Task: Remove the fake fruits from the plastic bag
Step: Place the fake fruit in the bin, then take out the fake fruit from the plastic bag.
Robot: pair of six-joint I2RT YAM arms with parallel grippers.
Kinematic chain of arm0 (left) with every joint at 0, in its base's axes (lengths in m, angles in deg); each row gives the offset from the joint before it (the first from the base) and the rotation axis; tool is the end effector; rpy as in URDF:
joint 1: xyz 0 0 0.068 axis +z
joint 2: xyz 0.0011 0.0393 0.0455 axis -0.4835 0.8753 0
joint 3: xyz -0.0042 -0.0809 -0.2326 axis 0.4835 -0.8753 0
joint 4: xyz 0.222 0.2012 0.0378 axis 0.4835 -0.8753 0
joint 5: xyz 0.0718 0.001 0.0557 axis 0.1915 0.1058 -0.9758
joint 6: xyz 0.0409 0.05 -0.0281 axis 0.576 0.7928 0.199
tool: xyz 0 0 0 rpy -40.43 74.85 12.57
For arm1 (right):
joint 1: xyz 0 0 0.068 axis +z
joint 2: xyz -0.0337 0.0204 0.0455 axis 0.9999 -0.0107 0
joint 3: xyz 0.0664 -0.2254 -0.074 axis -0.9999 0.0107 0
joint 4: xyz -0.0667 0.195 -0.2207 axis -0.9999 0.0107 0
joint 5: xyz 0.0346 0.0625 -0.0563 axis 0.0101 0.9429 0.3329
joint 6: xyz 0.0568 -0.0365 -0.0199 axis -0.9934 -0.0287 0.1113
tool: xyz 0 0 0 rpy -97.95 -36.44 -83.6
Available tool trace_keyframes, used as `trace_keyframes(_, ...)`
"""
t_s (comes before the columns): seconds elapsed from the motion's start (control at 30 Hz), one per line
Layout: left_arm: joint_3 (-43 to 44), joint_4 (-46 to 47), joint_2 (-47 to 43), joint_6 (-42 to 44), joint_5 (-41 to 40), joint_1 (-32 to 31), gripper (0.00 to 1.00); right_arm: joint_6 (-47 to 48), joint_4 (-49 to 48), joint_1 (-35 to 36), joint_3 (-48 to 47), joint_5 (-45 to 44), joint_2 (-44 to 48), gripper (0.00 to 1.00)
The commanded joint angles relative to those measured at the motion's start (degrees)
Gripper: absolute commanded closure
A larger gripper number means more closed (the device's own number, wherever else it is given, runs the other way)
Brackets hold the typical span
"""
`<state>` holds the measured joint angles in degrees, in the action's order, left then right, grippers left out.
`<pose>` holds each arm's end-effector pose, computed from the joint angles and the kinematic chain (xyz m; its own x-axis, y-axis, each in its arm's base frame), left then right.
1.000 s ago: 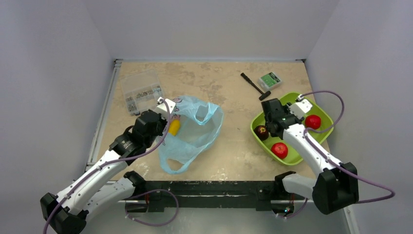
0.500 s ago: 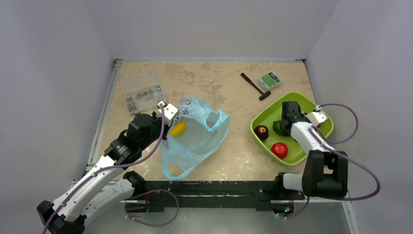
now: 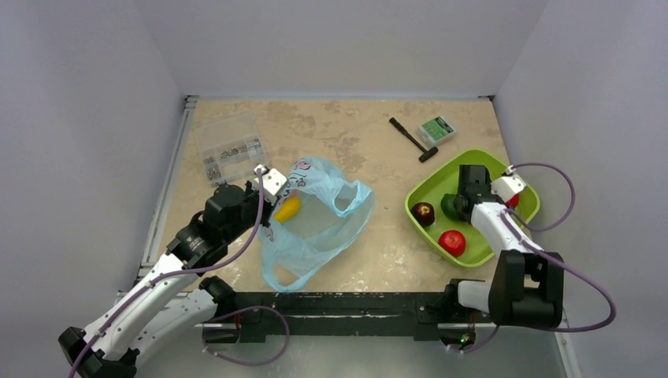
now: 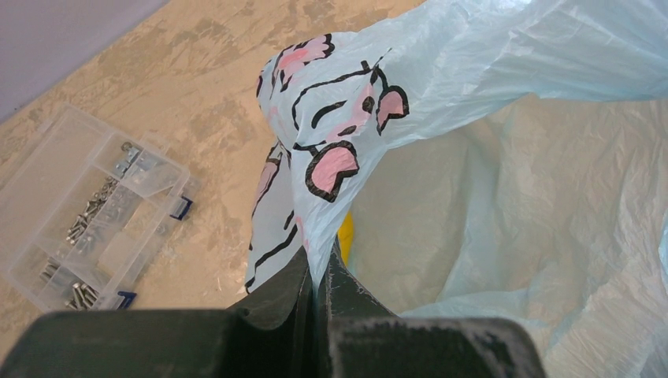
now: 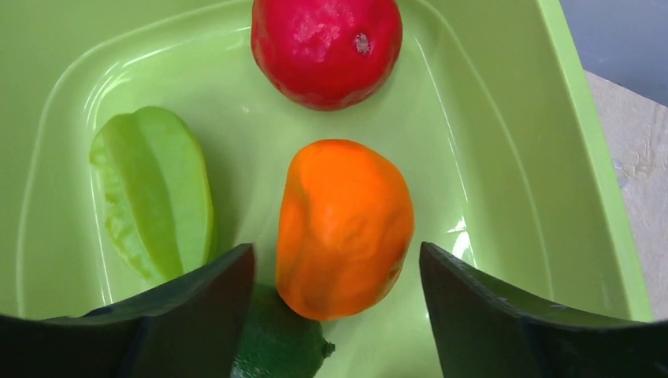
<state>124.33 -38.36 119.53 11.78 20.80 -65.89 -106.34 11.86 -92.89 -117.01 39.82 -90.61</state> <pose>0.2011 -0.1466 0.2805 -0.2146 0.3169 -0.9239 0.5825 0.8008 0.1393 0.2825 -0.0570 0.1316 -0.2033 0.5705 -0.7957 0.9092 0.4116 0.0628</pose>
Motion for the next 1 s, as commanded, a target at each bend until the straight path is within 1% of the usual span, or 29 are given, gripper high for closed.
trace_keyframes(0.0, -0.5, 2.6, -0.9, 0.9, 0.6, -0.4, 1.00, 5.6, -3.4, -0.3, 1.1, 2.3, 4.0, 0.18)
trace_keyframes(0.1, -0.4, 2.6, -1.0, 0.8, 0.4, -0.4, 1.00, 10.7, -2.1, 1.3, -2.0, 3.7, 7.9, 0.05)
trace_keyframes(0.17, -0.6, 2.9, -1.2, 0.8, 0.3, -0.4, 1.00, 15.4, -3.7, 5.1, -4.1, 6.4, 11.7, 0.02)
trace_keyframes(0.23, -0.6, 2.9, -1.2, 0.6, 0.2, -0.4, 1.00, 21.7, -7.7, 9.5, -5.6, 13.0, 15.7, 0.01)
trace_keyframes(0.27, -0.5, 2.8, -1.2, 0.6, 0.3, -0.5, 1.00, 25.0, -10.3, 10.7, -5.7, 20.5, 17.4, 0.01)
trace_keyframes(0.33, -0.5, 2.9, -1.2, 0.5, 0.5, -0.4, 1.00, 28.1, -15.2, 11.2, -5.8, 36.7, 19.2, 0.01)
trace_keyframes(0.4, -0.5, 2.7, -1.1, 0.6, 0.5, -0.5, 1.00, 28.7, -17.0, 11.2, -6.9, 51.4, 18.4, 0.01)
trace_keyframes(0.43, -0.5, 2.7, -1.2, 0.5, 0.3, -0.5, 1.00, 28.7, -16.1, 11.2, -8.0, 57.6, 17.0, 0.01)
trace_keyframes(0.5, -0.7, 2.6, -1.3, 0.4, 0.0, -0.5, 1.00, 29.1, -13.4, 11.2, -9.7, 66.9, 14.4, 0.04)
trace_keyframes(0.6, -0.8, 2.6, -1.4, 0.4, -0.7, -0.6, 1.00, 30.6, -8.5, 11.9, -9.8, 78.1, 11.9, 0.13)
trace_keyframes(0.67, -0.7, 2.7, -1.2, 0.4, -0.7, -0.6, 1.00, 32.7, -3.1, 13.8, -10.5, 81.7, 10.2, 0.19)
trace_keyframes(0.7, -0.7, 2.8, -1.0, 0.5, -0.5, -0.6, 1.00, 33.5, -0.7, 16.0, -10.8, 82.4, 9.8, 0.20)
trace_keyframes(0.8, -0.5, 2.9, -0.3, 0.3, -0.2, -0.7, 1.00, 34.2, 2.0, 25.4, -10.1, 80.8, 11.2, 0.21)
trace_keyframes(0.87, -0.3, 2.7, -0.1, 0.2, -0.3, -0.6, 1.00, 33.1, -1.1, 30.3, -7.2, 78.6, 14.4, 0.21)
trace_keyframes(0.97, -0.3, 2.8, 0.0, 0.2, -0.3, -0.7, 1.00, 28.4, -11.7, 36.0, 0.0, 72.3, 22.1, 0.23)
